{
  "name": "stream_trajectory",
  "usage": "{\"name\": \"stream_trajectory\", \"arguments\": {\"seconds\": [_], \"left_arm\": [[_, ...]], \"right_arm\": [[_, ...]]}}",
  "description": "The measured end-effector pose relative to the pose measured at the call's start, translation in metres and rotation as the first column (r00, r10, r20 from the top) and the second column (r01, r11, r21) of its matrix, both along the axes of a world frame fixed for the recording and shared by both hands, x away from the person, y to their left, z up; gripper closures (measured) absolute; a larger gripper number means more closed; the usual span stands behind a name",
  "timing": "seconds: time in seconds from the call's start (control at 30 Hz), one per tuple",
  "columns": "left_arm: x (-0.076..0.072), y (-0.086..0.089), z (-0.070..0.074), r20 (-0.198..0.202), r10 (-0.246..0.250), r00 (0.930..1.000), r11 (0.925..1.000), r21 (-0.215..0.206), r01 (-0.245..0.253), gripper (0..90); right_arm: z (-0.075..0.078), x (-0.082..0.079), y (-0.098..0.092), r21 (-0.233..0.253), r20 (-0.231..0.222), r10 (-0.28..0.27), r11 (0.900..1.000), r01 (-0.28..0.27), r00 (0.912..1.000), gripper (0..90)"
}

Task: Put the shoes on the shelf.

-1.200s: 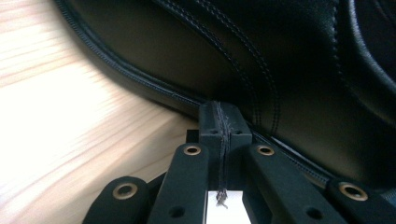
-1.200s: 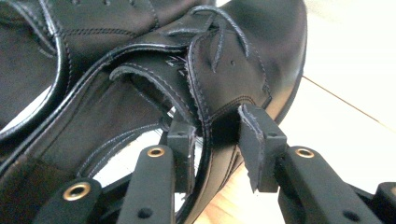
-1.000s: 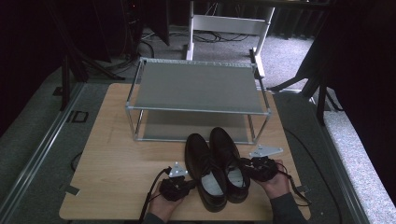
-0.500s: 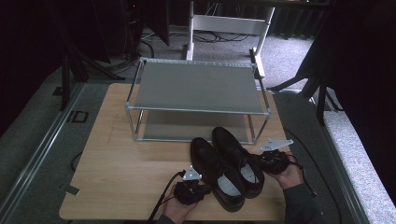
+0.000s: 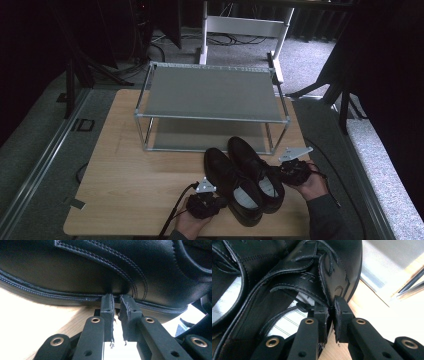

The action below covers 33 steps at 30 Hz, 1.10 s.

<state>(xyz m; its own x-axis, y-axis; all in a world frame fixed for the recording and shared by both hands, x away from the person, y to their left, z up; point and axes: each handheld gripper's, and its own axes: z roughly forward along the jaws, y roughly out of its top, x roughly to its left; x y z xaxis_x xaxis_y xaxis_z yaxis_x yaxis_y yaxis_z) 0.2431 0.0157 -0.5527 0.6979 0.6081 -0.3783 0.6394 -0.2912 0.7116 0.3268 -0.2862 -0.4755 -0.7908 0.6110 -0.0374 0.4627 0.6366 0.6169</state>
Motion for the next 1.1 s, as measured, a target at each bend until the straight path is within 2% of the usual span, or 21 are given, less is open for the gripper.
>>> {"name": "stream_trajectory", "arguments": {"seconds": [0.33,0.5,0.57,0.67,0.73,0.83,0.87,0.9,0.93,1.1], "left_arm": [[0.006,-0.033,-0.001,0.009,-0.045,0.9989,0.9989,-0.015,0.045,80.4],[0.006,-0.033,-0.002,0.022,-0.064,0.9977,0.9978,-0.016,0.064,80.0],[0.006,-0.032,-0.001,0.021,-0.062,0.9978,0.9979,-0.015,0.063,76.8],[0.005,-0.028,0.001,0.034,-0.06,0.9976,0.9981,-0.011,0.06,74.6],[0.005,-0.017,0.005,0.056,-0.039,0.9977,0.9992,-0.007,0.039,73.5],[0.007,-0.003,0.01,0.073,0.0,0.9973,1.0,-0.005,0.001,72.3],[0.007,-0.003,0.01,0.073,0.0,0.9973,1.0,-0.005,0.001,72.0],[0.008,0.008,0.012,0.078,0.032,0.9964,0.9995,-0.006,-0.032,72.0],[0.008,0.013,0.013,0.079,0.044,0.9959,0.999,-0.005,-0.044,71.7],[0.008,0.032,0.014,0.082,0.095,0.992,0.9954,-0.008,-0.095,70.5]], "right_arm": [[0.001,0.016,-0.008,0.029,0.036,-0.069,0.997,0.068,0.997,80.3],[0.001,0.02,-0.01,0.044,0.034,-0.095,0.995,0.094,0.9949,76.1],[-0.001,0.018,-0.012,0.061,0.032,-0.114,0.992,0.112,0.993,69.8],[0.0,0.016,-0.014,0.082,0.024,-0.126,0.989,0.124,0.9917,66.0],[0.005,0.011,-0.018,0.102,0.024,-0.142,0.985,0.139,0.9895,62.1],[0.011,0.005,-0.021,0.101,0.032,-0.171,0.981,0.167,0.9848,58.3],[0.011,0.005,-0.021,0.101,0.032,-0.171,0.981,0.167,0.9848,58.3],[0.012,0.003,-0.021,0.102,0.034,-0.178,0.979,0.174,0.9834,57.2],[0.015,-0.002,-0.021,0.109,0.043,-0.183,0.978,0.178,0.9821,54.4],[0.026,-0.016,-0.022,0.173,0.051,-0.183,0.97,0.171,0.9818,49.6]]}}
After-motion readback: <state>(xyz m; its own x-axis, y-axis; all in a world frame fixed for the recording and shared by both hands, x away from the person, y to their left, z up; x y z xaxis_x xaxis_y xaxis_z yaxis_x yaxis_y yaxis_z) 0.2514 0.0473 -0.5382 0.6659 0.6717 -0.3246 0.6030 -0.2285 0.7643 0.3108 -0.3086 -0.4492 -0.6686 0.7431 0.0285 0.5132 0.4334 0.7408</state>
